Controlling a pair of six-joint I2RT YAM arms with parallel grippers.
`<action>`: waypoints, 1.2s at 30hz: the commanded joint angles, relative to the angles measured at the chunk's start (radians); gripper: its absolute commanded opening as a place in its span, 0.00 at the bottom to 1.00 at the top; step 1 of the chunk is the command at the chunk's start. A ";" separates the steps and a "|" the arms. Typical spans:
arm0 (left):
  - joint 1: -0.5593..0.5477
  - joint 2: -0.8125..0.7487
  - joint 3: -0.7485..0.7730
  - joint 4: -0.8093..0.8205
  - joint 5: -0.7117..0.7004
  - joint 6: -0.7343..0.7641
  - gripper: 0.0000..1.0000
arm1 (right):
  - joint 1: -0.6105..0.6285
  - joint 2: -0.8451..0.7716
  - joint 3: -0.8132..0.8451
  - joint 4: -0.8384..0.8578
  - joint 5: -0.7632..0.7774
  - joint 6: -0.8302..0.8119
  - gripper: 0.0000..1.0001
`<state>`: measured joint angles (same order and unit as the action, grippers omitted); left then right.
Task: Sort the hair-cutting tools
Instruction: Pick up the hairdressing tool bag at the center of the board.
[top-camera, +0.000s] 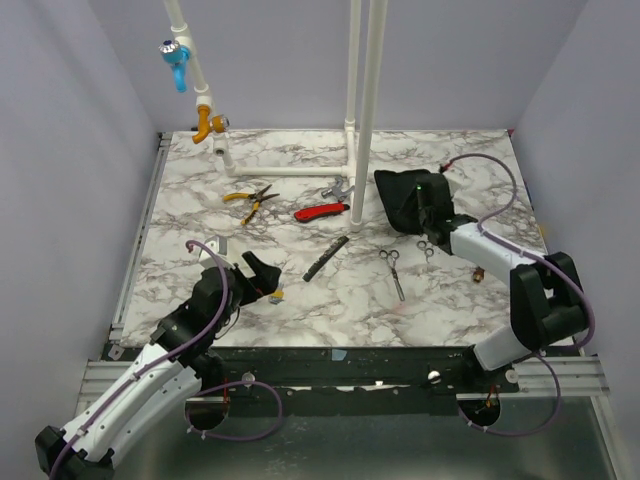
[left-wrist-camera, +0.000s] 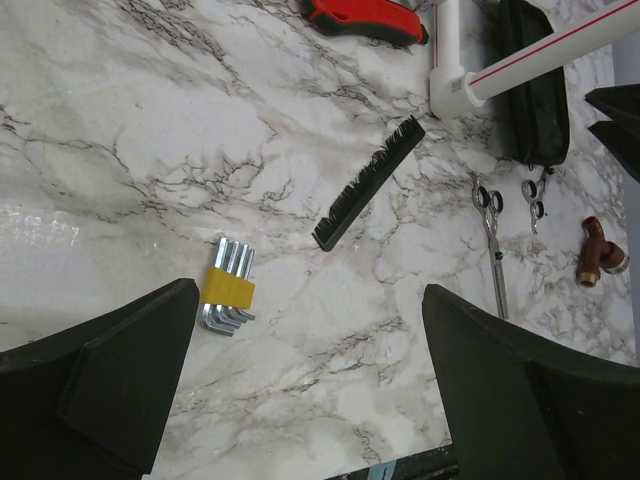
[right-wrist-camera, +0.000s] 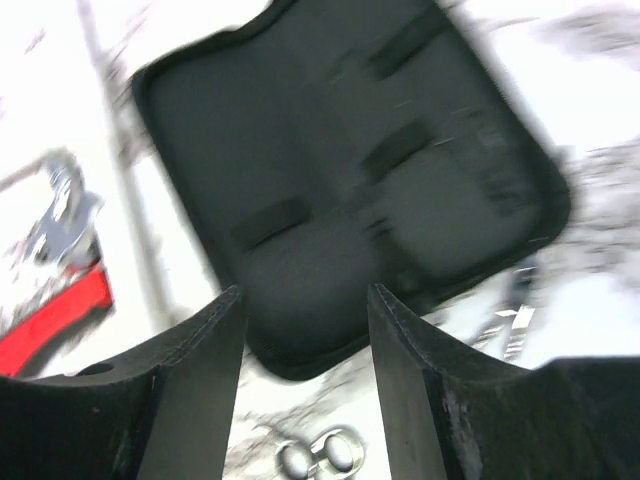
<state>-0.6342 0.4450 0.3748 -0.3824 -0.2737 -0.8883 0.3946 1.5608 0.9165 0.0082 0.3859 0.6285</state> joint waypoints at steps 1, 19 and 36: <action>0.007 0.020 -0.004 0.027 0.036 -0.003 0.96 | -0.205 -0.069 -0.084 -0.027 -0.076 0.074 0.55; 0.008 0.025 -0.025 0.054 0.048 0.003 0.96 | -0.335 0.289 0.209 -0.070 -0.019 -0.026 0.49; 0.010 0.052 -0.024 0.071 0.060 0.012 0.96 | -0.335 0.355 0.219 -0.097 -0.010 -0.050 0.19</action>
<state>-0.6296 0.5014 0.3588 -0.3367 -0.2310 -0.8833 0.0589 1.9305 1.1580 -0.0586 0.3569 0.5812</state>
